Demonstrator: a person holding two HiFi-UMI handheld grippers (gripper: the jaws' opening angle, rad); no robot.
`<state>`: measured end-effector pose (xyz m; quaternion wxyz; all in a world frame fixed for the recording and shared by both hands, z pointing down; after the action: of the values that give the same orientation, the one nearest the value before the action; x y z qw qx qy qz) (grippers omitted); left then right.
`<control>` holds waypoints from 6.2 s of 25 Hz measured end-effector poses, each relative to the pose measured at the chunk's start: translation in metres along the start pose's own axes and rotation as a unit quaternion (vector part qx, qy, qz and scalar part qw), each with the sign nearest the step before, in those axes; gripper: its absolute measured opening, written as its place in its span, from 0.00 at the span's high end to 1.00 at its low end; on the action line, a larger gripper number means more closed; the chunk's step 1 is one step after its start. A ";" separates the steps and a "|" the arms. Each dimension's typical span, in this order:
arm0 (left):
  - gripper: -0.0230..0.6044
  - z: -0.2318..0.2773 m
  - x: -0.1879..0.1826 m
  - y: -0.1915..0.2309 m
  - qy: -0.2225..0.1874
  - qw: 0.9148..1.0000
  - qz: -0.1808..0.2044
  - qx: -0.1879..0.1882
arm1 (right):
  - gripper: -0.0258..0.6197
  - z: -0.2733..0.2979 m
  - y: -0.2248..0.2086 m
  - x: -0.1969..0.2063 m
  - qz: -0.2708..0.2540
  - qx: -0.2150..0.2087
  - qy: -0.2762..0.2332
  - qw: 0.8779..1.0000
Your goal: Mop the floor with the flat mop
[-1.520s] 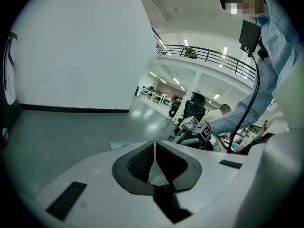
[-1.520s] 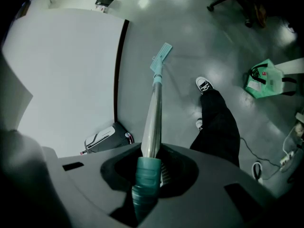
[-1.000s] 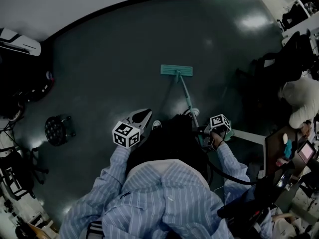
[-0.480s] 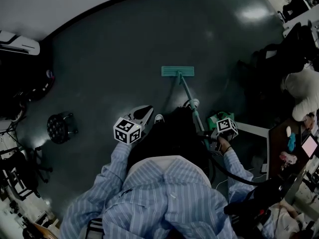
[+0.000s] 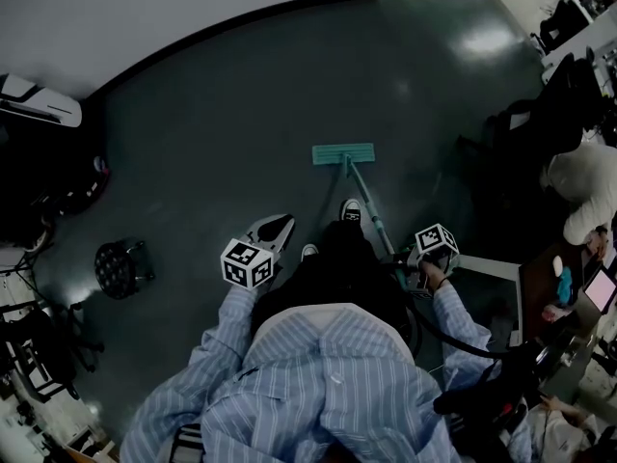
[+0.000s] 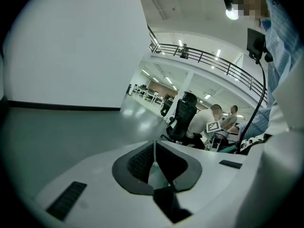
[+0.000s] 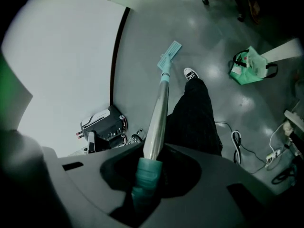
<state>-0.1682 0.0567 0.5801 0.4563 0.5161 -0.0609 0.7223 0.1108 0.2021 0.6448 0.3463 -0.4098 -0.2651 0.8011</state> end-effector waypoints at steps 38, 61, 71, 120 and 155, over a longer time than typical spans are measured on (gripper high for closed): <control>0.94 0.271 -0.170 0.092 0.009 0.978 -0.142 -0.155 | 0.84 0.057 0.328 -0.636 -0.097 0.082 0.061 0.990; 0.94 0.207 -0.142 0.081 0.010 0.966 -0.152 -0.209 | 0.85 0.088 0.353 -0.639 -0.024 0.025 -0.033 0.999; 0.94 0.130 -0.104 0.061 0.006 0.981 -0.098 -0.167 | 0.85 0.073 0.263 -0.479 -0.001 0.007 -0.025 1.000; 0.94 -0.053 0.075 -0.178 -0.034 0.992 -0.053 -0.106 | 0.85 -0.107 -0.106 0.048 0.032 -0.017 0.038 0.999; 0.94 -0.055 0.103 -0.235 -0.032 0.989 0.000 -0.147 | 0.85 -0.100 -0.151 0.045 -0.036 -0.021 0.099 0.994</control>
<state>-0.0421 0.2841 0.5471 0.5251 0.4665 -0.1804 0.6885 0.2264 0.3450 0.6785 0.3914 -0.4842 -0.2607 0.7379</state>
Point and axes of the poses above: the fingertips, and each gripper's own axes: z forward along the fingers, y to its left, x out of its underside, the point moved 4 cm from there along -z, backward along the fingers, and after that the axes turned 11 degrees about -x, right-handed, at the moved point
